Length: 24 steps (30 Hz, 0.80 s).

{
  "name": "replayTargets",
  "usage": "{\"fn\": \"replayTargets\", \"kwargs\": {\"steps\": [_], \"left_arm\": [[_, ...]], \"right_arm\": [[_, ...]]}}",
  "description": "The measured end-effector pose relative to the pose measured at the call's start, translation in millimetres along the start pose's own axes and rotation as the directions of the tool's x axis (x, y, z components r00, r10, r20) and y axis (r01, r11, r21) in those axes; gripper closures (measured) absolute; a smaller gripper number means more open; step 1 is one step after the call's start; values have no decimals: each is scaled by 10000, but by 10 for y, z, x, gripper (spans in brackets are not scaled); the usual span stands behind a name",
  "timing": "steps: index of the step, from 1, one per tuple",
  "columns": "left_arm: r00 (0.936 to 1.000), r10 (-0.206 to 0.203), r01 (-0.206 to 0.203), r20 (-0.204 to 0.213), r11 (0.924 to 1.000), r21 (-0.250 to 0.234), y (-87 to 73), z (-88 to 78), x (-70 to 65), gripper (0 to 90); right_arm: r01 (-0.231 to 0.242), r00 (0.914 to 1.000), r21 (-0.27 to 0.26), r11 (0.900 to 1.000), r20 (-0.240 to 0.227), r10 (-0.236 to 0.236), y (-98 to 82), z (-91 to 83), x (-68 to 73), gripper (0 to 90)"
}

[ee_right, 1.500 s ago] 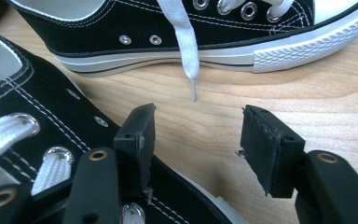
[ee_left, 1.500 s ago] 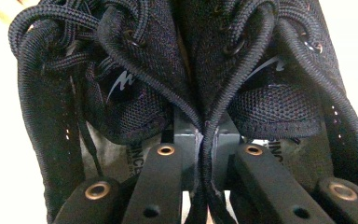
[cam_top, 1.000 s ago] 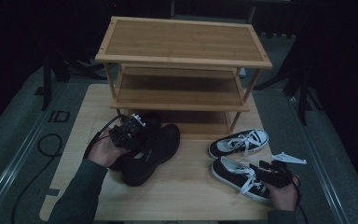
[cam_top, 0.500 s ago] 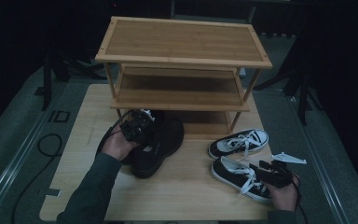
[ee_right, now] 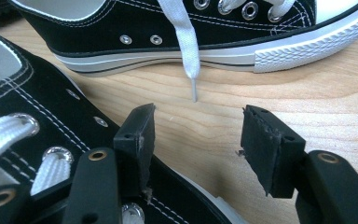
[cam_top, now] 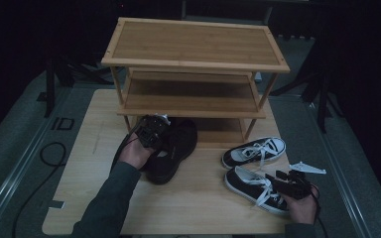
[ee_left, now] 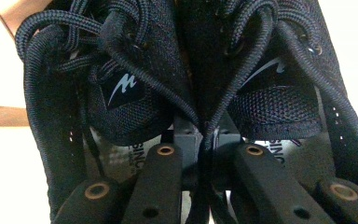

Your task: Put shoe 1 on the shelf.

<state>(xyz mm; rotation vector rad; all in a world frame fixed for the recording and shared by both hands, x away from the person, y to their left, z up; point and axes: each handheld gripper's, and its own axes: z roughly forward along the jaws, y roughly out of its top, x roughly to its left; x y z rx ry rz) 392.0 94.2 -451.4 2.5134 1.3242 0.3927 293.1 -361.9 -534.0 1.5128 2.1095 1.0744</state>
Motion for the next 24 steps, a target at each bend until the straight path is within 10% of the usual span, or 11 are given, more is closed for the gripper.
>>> {"fn": "replayTargets", "kwargs": {"steps": [24], "left_arm": [[9989,-345,342,306,9993,117,180,82,-237,808]], "right_arm": [[16,10000,-1,10000,0,-16,1,1,1,443]]}}
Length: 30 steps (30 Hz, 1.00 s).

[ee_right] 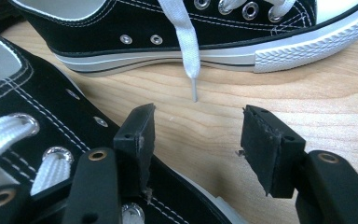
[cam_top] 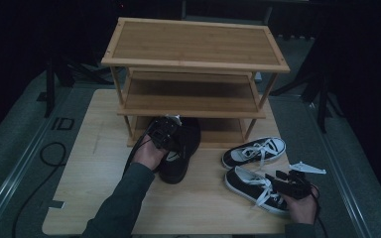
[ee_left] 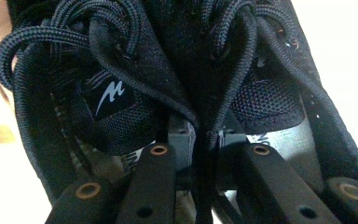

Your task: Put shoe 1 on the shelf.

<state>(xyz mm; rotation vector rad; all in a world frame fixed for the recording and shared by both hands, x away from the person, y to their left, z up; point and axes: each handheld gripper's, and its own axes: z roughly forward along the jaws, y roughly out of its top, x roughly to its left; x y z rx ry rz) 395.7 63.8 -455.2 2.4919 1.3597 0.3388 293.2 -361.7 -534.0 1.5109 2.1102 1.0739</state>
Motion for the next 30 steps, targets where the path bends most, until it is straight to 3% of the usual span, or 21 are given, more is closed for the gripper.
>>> {"fn": "replayTargets", "kwargs": {"steps": [6,14,17,22,25,26,27,30], "left_arm": [[9988,-484,485,5,9987,-158,25,-1,-3,850],[9983,-526,516,-268,9980,-367,80,17,-68,840],[9988,-430,419,-243,9982,-435,86,27,-88,798],[9999,168,-168,24,9998,-105,38,39,-91,707],[9997,75,-72,232,9999,-137,0,21,-43,614],[9997,75,-72,232,9999,-137,0,21,-43,606],[9988,13,-2,492,9997,-227,-26,7,-14,586],[9984,88,-71,553,9995,-316,-51,-30,-10,565]], "right_arm": [[-7,10000,5,10000,-1,7,0,0,1,443],[1,10000,1,10000,8,-1,0,0,2,442],[3,10000,0,10000,3,-3,0,1,1,442],[-2,10000,1,10000,-7,2,1,1,-1,442],[-12,10000,7,10000,-14,12,1,1,0,441],[-12,10000,7,10000,-14,12,1,1,0,441],[-3,10000,8,10000,-10,3,0,1,0,441],[-10,10000,6,10000,-8,10,0,1,0,441]]}}
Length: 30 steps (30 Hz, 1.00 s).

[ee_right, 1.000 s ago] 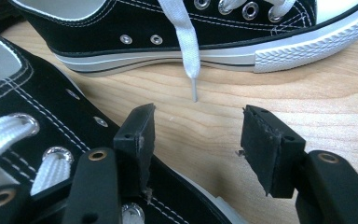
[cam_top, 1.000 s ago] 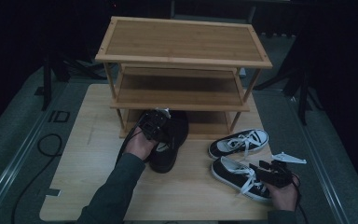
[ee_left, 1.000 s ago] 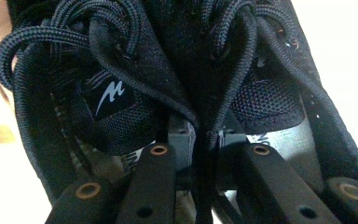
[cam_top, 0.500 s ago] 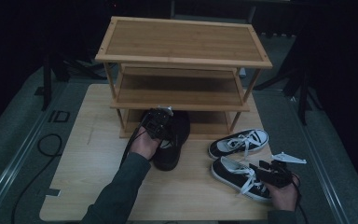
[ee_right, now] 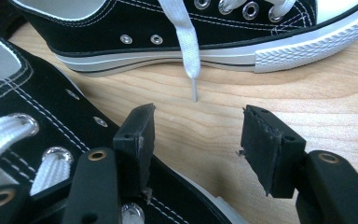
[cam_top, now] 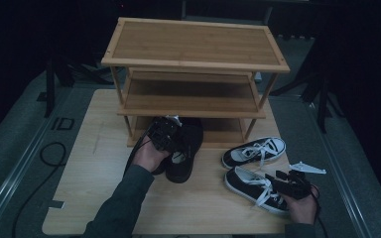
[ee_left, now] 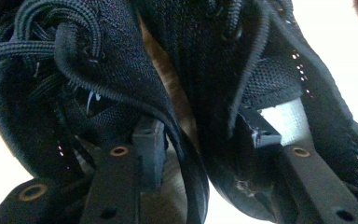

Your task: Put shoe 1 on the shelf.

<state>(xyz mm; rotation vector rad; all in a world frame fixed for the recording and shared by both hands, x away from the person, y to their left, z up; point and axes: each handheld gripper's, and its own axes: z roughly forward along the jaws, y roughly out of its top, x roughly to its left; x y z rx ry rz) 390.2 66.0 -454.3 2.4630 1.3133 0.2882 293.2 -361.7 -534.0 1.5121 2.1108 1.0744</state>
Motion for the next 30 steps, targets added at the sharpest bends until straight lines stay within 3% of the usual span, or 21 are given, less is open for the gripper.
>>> {"fn": "replayTargets", "kwargs": {"steps": [4,7,12,18,23,30], "left_arm": [[9980,598,-605,-190,9974,-383,-76,-115,-52,538],[9969,763,-773,-180,9950,-633,-137,-195,-69,536],[9862,1553,-1486,578,9833,-1052,-239,-343,-102,633],[9806,1735,-1618,916,9792,-1226,-327,-393,-85,755],[9768,1975,-1846,824,9723,-1431,-408,-475,-120,823],[9709,2273,-2179,760,9692,-1148,-546,-475,-113,900]], "right_arm": [[1,10000,3,10000,-5,-1,0,-1,0,441],[4,10000,-3,10000,-6,-4,0,1,-1,441],[-6,10000,4,10000,-11,6,1,0,0,440],[-8,10000,4,10000,-9,8,0,1,-1,440],[5,10000,-14,10000,-20,-5,0,1,-3,440],[-17,10000,-3,10000,-17,17,0,0,0,440]]}}
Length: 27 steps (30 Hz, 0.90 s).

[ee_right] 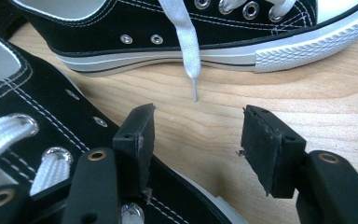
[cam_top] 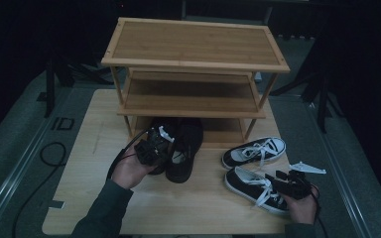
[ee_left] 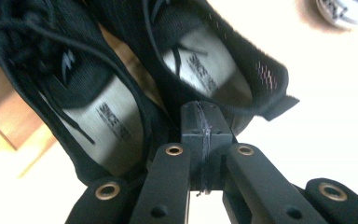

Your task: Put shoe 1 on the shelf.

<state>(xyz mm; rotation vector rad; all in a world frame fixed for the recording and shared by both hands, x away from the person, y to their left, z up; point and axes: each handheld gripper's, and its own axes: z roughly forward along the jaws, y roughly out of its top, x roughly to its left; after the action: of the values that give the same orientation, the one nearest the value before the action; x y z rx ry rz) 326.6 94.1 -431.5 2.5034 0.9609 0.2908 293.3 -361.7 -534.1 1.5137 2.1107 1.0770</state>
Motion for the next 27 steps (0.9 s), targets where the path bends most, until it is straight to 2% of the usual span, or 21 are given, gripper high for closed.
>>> {"fn": "replayTargets", "kwargs": {"steps": [8,14,20,25,27], "left_arm": [[9993,-166,162,341,9998,119,-138,131,-14,900],[9973,-273,266,676,9996,110,-220,266,-81,900],[9974,-81,56,715,9994,348,-284,387,-200,900],[9973,242,-287,697,9975,638,-319,517,-317,899],[9976,221,-269,653,9970,730,-318,553,-335,899]], "right_arm": [[7,10000,2,10000,7,-7,-1,0,0,440],[11,10000,3,10000,8,-11,-1,-1,0,440],[11,10000,3,10000,10,-11,-1,-1,1,440],[17,10000,6,10000,17,-17,-1,-1,2,440],[17,10000,4,10000,20,-17,-1,-1,3,440]]}}
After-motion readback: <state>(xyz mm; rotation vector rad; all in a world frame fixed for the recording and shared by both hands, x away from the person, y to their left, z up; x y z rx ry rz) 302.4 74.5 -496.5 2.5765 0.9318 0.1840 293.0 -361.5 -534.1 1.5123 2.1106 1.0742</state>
